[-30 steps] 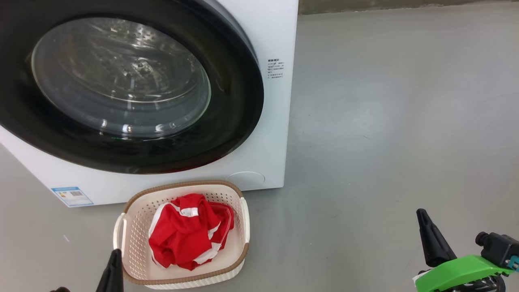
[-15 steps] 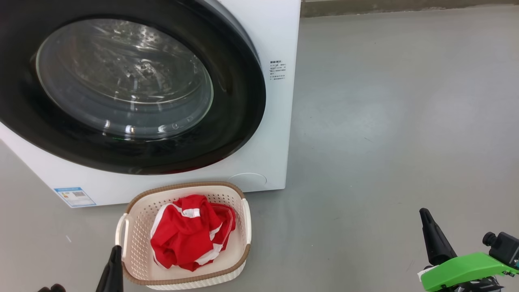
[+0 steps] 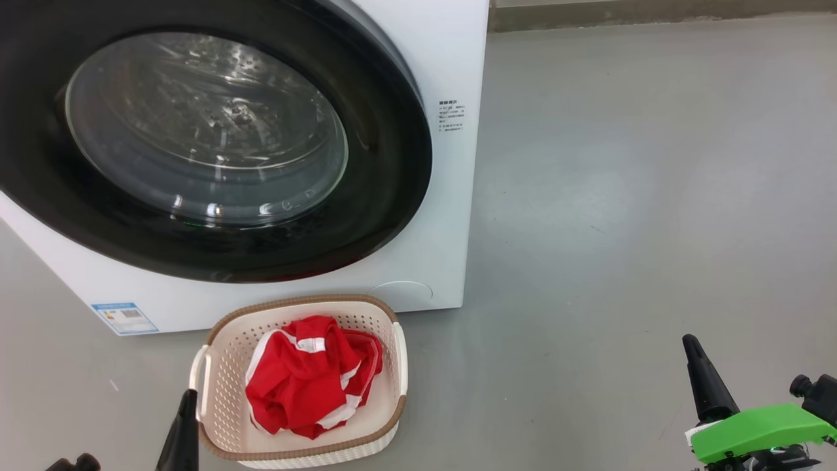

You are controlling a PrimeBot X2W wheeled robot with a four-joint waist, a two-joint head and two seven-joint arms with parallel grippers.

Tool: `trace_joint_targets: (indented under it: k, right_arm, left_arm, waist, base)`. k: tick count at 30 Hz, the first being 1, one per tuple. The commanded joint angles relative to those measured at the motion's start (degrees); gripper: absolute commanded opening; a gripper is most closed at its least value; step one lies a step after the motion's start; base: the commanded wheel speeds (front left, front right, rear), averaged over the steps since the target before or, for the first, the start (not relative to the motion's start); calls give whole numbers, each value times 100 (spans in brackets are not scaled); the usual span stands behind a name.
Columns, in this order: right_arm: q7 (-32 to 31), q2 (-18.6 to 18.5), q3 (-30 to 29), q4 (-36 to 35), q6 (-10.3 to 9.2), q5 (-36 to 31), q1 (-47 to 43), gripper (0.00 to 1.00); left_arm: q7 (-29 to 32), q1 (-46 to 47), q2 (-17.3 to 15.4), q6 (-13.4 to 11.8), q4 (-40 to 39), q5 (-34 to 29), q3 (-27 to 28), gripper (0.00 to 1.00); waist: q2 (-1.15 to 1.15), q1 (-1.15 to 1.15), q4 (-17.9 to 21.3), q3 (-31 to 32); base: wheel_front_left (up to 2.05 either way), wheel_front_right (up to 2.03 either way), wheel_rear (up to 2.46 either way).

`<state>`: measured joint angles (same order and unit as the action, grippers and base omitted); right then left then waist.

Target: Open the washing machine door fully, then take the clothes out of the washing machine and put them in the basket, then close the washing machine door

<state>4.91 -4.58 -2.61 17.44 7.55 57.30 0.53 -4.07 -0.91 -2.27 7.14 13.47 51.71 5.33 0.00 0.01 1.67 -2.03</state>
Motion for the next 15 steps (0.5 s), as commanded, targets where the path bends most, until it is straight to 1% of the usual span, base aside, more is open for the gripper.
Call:
trace_joint_targets:
  k: [1,15]
  right_arm:
    - [-41,-35,33,-174,-3,125,298,0]
    - [-278,2,-51,-212,-4,890,357,0]
  left_arm:
    - [34,213,-46,18,-106,142,83,0]
    - [265,324,-49,22,-70,1019,92,0]
  waist:
    - [0,0,-3,3]
    - [0,0,-40,44]
  base:
    - [0,0,0]
    - [0,0,0]
